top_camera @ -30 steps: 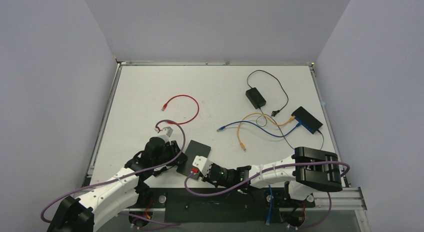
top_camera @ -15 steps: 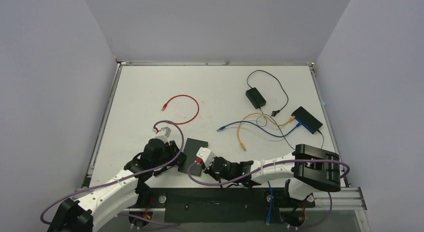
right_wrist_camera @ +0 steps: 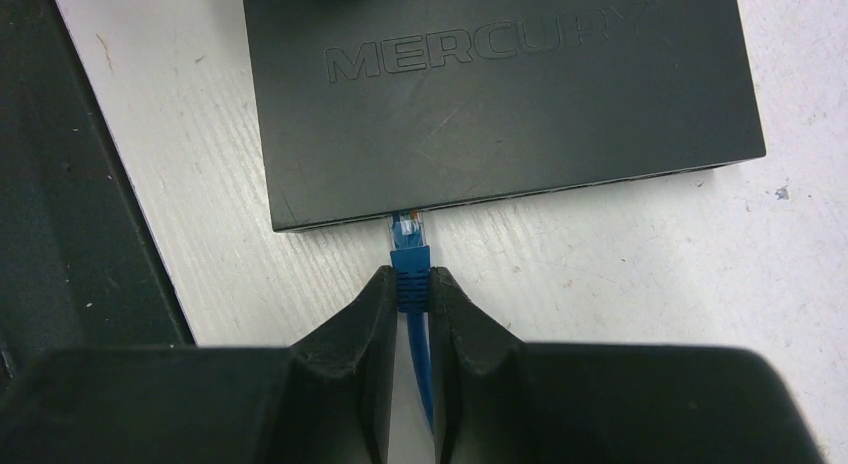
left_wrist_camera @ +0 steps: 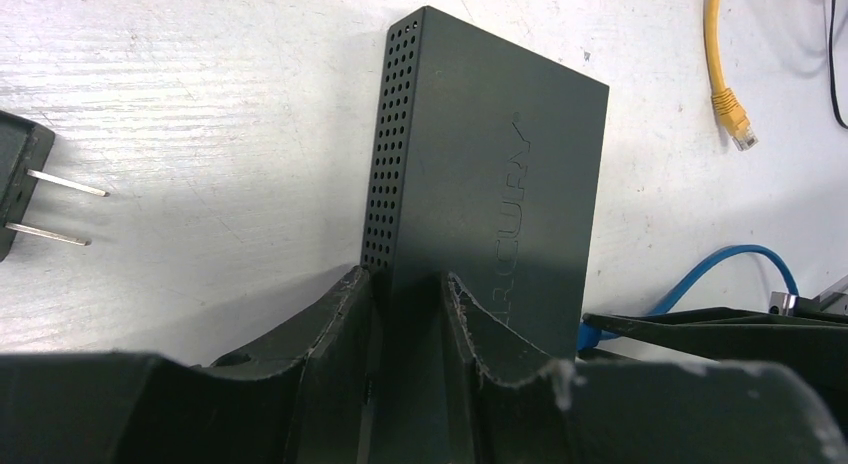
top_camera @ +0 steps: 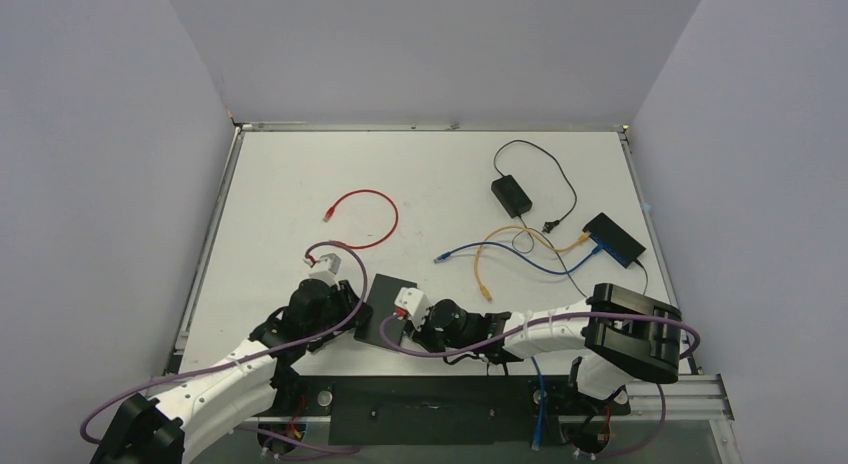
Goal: Insert the plug into the switch port
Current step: Insert the connector into the switch port.
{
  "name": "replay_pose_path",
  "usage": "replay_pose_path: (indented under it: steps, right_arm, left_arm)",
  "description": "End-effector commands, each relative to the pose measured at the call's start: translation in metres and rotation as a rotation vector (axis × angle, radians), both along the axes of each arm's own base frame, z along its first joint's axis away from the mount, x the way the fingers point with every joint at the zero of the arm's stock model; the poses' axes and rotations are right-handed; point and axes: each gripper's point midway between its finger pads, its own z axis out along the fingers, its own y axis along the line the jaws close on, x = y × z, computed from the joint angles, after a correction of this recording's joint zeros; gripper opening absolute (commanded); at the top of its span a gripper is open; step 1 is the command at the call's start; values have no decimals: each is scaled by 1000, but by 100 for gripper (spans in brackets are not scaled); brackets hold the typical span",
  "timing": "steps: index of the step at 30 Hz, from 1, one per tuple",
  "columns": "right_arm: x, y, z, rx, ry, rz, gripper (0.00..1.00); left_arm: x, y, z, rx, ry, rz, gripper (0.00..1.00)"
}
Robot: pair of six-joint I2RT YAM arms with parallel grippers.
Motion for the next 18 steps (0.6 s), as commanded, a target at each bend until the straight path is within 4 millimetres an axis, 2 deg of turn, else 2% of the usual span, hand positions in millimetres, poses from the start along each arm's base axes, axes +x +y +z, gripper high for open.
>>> replay_pose_path:
  steps: [1,10,18]
  right_arm:
    - [35,74,130,460,-171,-20,0]
    - [66,73,149,475,-225,-175,0]
    - [67,86,161,551,-243,-149,0]
  left_arm:
    - [-42,-45,19,-200,94,-217,25]
    - [-48,-45,16,-225,104,-215,23]
    - [-50,-50,20,-254,104,-236,23]
